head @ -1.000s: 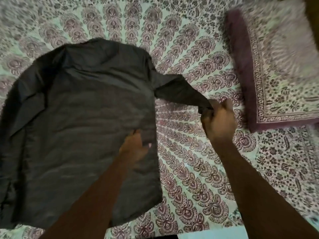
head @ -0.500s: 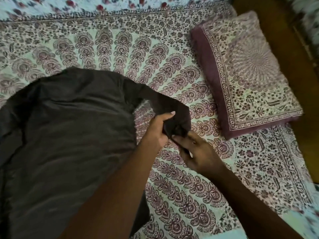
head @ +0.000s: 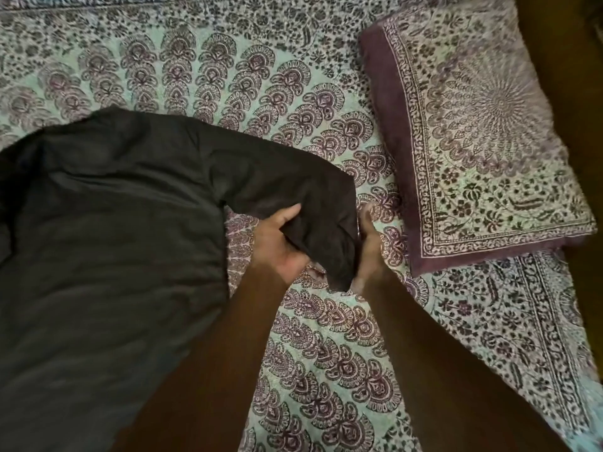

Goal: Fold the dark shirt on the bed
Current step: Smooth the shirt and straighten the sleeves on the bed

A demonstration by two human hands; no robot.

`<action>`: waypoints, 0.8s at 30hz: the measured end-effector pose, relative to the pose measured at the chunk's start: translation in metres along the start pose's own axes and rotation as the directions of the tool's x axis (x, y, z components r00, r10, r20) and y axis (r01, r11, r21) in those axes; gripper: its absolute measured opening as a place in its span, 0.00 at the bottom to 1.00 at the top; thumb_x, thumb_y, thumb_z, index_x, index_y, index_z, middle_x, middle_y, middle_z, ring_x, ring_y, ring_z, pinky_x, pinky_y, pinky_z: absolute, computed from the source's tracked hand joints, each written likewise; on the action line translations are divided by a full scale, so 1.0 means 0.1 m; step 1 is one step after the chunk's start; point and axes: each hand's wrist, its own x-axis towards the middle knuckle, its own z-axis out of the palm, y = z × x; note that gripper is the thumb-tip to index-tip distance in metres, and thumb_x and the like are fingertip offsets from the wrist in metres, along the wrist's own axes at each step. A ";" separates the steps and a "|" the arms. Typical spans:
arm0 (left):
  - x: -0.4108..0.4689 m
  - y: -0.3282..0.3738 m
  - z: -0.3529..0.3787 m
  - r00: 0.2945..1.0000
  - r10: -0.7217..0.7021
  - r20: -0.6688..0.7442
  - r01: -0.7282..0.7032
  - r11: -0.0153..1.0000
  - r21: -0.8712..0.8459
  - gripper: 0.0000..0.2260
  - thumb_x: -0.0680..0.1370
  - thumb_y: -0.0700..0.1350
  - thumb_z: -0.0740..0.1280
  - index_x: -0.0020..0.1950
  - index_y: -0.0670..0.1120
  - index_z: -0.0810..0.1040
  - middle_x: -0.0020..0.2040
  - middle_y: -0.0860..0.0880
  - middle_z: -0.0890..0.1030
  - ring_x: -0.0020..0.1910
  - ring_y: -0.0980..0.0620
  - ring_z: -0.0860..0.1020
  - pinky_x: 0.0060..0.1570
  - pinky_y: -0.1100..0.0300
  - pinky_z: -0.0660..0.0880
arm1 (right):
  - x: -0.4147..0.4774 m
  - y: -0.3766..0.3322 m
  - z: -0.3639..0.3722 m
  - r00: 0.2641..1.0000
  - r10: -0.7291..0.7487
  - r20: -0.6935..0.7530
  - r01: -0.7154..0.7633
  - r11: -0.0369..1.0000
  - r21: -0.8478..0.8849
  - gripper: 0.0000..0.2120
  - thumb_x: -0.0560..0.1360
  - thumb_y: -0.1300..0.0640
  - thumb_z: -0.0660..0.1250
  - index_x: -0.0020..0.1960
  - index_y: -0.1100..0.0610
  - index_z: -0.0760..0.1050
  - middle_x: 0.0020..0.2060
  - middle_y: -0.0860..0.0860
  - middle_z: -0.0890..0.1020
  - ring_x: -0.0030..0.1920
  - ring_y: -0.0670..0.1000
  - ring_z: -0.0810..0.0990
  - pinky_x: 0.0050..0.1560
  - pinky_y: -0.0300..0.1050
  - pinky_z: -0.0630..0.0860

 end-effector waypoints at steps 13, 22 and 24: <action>0.48 -0.25 0.40 0.981 -0.137 -0.140 0.163 0.966 0.200 0.12 0.82 0.41 0.63 0.64 0.44 0.78 0.61 0.42 0.85 0.61 0.42 0.82 0.70 0.42 0.73 | -0.39 -1.59 -0.81 0.699 -0.688 -0.193 0.351 0.566 -0.746 0.10 0.75 0.62 0.76 0.56 0.57 0.83 0.50 0.50 0.87 0.50 0.48 0.84 0.45 0.42 0.82; 0.77 -0.64 0.48 0.708 0.696 0.121 0.011 -0.182 0.983 0.04 0.80 0.43 0.66 0.51 0.43 0.78 0.48 0.46 0.78 0.47 0.48 0.76 0.43 0.57 0.72 | -0.20 -2.25 -1.12 0.522 -0.820 0.235 0.246 -0.119 -0.962 0.14 0.77 0.67 0.70 0.61 0.57 0.79 0.52 0.50 0.84 0.55 0.46 0.80 0.56 0.31 0.70; 0.94 -0.57 0.44 0.692 0.646 0.322 -0.007 -0.440 0.898 0.17 0.79 0.49 0.68 0.67 0.46 0.74 0.68 0.43 0.73 0.65 0.42 0.72 0.60 0.44 0.73 | -0.12 -2.24 -1.12 0.518 -0.825 0.225 0.183 -0.150 -0.972 0.15 0.77 0.69 0.69 0.61 0.58 0.81 0.53 0.54 0.85 0.54 0.46 0.79 0.57 0.31 0.69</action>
